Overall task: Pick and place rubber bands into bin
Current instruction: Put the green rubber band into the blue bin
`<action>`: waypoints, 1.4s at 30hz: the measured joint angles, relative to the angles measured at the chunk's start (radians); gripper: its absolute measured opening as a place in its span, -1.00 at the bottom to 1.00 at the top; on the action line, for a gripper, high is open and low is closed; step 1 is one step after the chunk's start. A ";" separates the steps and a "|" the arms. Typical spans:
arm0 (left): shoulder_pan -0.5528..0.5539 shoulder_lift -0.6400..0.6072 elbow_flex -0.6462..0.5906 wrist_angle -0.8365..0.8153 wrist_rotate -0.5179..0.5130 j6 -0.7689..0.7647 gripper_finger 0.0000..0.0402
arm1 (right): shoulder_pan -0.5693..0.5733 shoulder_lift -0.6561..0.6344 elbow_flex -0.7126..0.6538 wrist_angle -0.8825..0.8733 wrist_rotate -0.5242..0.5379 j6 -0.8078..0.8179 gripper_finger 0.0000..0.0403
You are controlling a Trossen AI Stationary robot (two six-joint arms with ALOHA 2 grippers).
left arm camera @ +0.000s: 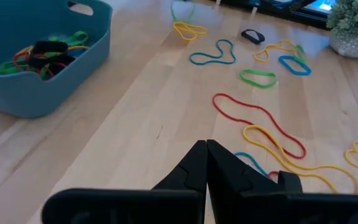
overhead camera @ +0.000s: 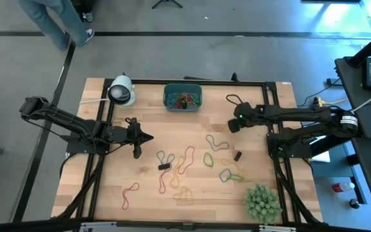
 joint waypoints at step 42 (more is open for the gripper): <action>0.202 -0.205 -0.006 -0.199 0.353 0.336 -0.99 | -0.037 1.230 1.499 -0.113 -0.091 -0.521 -0.77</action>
